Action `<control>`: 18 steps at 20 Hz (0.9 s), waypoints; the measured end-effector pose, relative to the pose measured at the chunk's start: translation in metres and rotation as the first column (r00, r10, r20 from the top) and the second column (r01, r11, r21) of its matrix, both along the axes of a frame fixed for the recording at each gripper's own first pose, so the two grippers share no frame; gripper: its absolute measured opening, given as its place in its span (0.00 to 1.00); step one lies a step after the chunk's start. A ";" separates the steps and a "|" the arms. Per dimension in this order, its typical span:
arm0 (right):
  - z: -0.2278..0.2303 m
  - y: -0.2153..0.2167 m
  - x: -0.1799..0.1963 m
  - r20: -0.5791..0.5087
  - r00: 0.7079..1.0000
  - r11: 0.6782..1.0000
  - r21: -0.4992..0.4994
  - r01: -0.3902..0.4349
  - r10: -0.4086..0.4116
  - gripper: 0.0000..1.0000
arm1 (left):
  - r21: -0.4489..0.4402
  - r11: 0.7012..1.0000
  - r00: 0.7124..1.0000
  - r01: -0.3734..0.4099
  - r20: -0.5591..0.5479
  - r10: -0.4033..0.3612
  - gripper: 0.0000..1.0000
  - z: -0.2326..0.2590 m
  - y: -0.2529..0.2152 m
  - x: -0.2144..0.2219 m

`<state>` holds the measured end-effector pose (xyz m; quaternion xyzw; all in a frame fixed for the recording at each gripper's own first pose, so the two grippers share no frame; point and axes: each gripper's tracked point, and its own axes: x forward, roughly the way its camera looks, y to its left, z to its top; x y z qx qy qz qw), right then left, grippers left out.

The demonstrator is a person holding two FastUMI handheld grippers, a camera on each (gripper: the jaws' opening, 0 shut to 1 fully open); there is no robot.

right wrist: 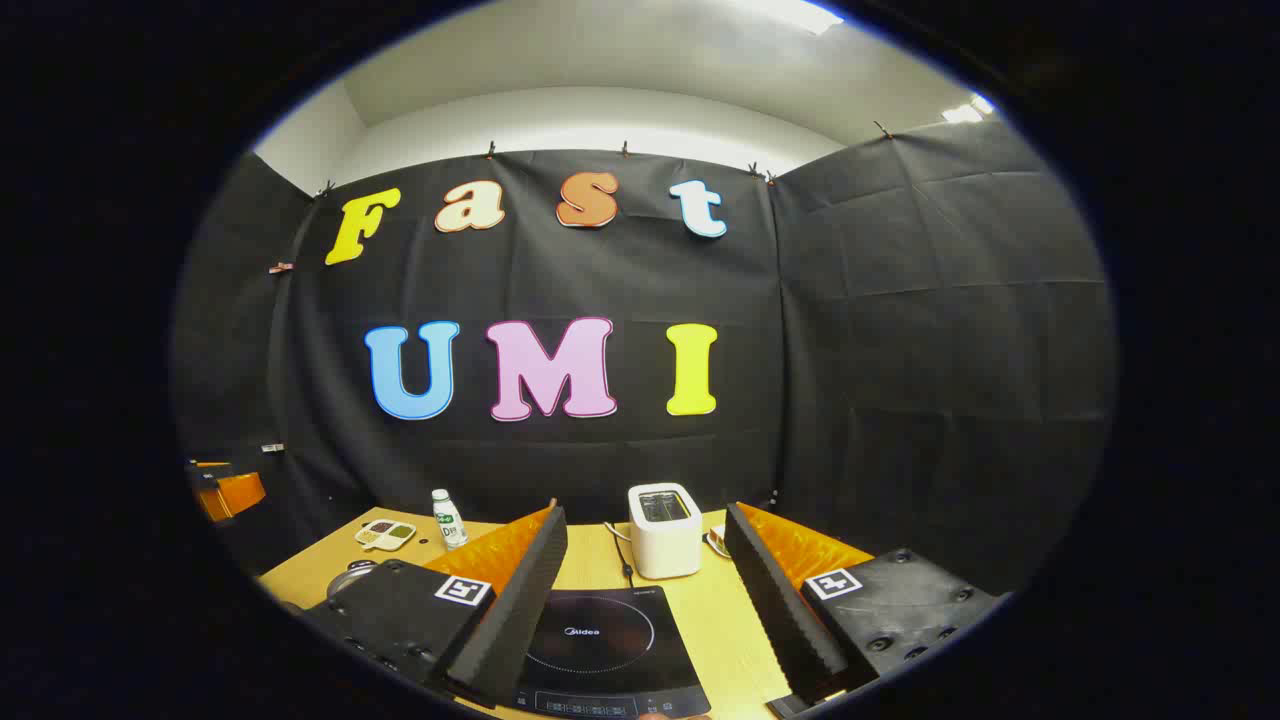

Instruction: First push the handle of the pot to place it horizontally, then grasp the pot with both hands and set it on the induction cooktop.

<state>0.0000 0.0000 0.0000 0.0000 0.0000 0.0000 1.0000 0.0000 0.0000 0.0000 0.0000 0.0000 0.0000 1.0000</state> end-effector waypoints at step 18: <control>-0.002 0.016 -0.007 -0.009 0.999 0.999 -0.013 -0.052 0.051 0.98 | 0.009 0.999 0.999 0.036 -0.040 -0.035 0.95 -0.020 -0.011 -0.003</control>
